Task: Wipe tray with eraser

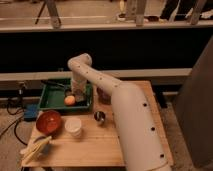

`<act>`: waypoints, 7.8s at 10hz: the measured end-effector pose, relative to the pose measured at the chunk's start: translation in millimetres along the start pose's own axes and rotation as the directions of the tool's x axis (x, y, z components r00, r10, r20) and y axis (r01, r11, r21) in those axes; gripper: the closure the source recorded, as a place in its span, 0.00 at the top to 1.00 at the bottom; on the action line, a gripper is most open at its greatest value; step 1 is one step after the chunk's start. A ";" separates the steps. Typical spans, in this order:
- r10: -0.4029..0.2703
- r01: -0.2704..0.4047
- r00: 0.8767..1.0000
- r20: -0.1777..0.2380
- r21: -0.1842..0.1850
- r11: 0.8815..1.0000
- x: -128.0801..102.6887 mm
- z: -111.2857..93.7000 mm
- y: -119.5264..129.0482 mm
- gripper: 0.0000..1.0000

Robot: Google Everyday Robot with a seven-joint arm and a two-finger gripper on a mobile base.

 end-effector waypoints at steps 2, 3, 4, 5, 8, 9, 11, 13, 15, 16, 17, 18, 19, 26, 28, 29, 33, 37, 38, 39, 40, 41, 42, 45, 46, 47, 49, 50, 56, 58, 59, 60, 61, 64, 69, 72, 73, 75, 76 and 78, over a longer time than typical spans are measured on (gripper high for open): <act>-0.026 0.026 1.000 0.011 0.005 1.000 -2.8 0.9 -8.2 0.02; -0.041 0.041 0.999 0.014 0.012 0.999 -1.6 3.1 -16.2 0.02; -0.056 0.055 0.998 0.016 0.019 0.998 1.1 5.3 -25.0 0.02; -0.064 0.063 0.998 0.015 0.027 0.998 5.1 6.8 -31.5 0.02; -0.048 0.048 0.999 0.011 0.028 0.998 20.7 10.8 -28.5 0.02; -0.037 0.036 0.999 0.013 0.025 0.999 25.9 15.3 -25.6 0.02; -0.003 0.003 1.000 0.020 0.014 1.000 33.0 28.3 -13.8 0.02; 0.041 -0.041 0.999 0.015 -0.007 0.999 32.5 27.5 6.8 0.02; 0.102 -0.101 0.995 0.008 -0.042 0.994 26.7 22.1 37.2 0.02; 0.125 -0.124 0.992 0.004 -0.054 0.991 24.0 19.3 47.3 0.02; 0.139 -0.139 0.990 -0.002 -0.062 0.988 21.4 15.3 55.1 0.02; 0.145 -0.145 0.989 -0.005 -0.065 0.987 18.9 12.2 57.7 0.02; 0.142 -0.142 0.990 -0.007 -0.064 0.988 16.0 10.3 57.0 0.02; 0.089 -0.089 0.996 -0.020 0.007 0.996 -11.3 -11.7 25.9 0.02; 0.045 -0.045 0.999 -0.021 0.030 0.999 -10.7 -9.9 2.4 0.02; 0.024 -0.023 0.999 -0.021 0.039 0.999 -9.7 -8.3 -9.7 0.02; -0.013 0.016 0.999 -0.052 0.056 0.998 9.7 -13.7 -23.3 0.02; 0.059 -0.057 0.996 -0.071 0.029 0.998 26.5 -10.0 4.8 0.02; 0.080 -0.079 0.994 -0.073 0.019 0.997 24.3 -10.4 15.3 0.02; 0.103 -0.103 0.992 -0.076 0.008 0.995 21.6 -11.7 27.1 0.02; 0.127 -0.127 0.988 -0.084 -0.003 0.992 18.0 -13.1 38.1 0.02; 0.136 -0.137 0.987 -0.091 -0.002 0.991 15.1 -14.2 41.5 0.02; 0.143 -0.142 0.985 -0.099 0.015 0.990 10.4 -15.8 44.8 0.02; 0.146 -0.142 0.984 -0.104 0.048 0.989 -13.8 -17.9 48.4 0.02; 0.143 -0.138 0.984 -0.102 0.056 0.989 -23.3 -19.4 44.6 0.02; 0.140 -0.135 0.985 -0.098 0.062 0.989 -32.4 -20.4 43.1 0.02; 0.128 -0.120 0.988 -0.088 0.086 0.989 -44.4 -19.5 33.1 0.02; 0.117 -0.108 0.989 -0.085 0.101 0.989 -46.4 -18.6 25.0 0.02; 0.035 -0.018 0.994 -0.108 0.159 0.987 -26.5 -21.2 -9.8 0.02; 0.028 -0.008 0.992 -0.127 0.160 0.987 -12.3 -24.6 -10.3 0.02; 0.028 -0.006 0.990 -0.135 0.158 0.987 -3.2 -25.6 -9.6 0.02; 0.029 -0.008 0.990 -0.140 0.152 0.988 4.4 -24.2 -8.3 0.02; 0.033 -0.012 0.989 -0.142 0.146 0.989 7.2 -23.4 -5.3 0.02; 0.084 -0.066 0.985 -0.151 0.122 0.990 8.1 -20.2 22.6 0.02; 0.130 -0.116 0.980 -0.149 0.100 0.988 -6.5 -10.4 44.5 0.02; 0.113 -0.099 0.984 -0.136 0.105 0.990 -30.2 -12.3 38.6 0.02; 0.109 -0.095 0.985 -0.133 0.108 0.990 -34.3 -14.5 37.9 0.02; 0.091 -0.076 0.988 -0.127 0.124 0.989 -37.9 -16.0 29.3 0.02; 0.070 -0.052 0.990 -0.126 0.138 0.989 -36.7 -15.4 16.8 0.02; 0.019 0.003 0.991 -0.129 0.167 0.986 -30.2 -14.0 -13.9 0.02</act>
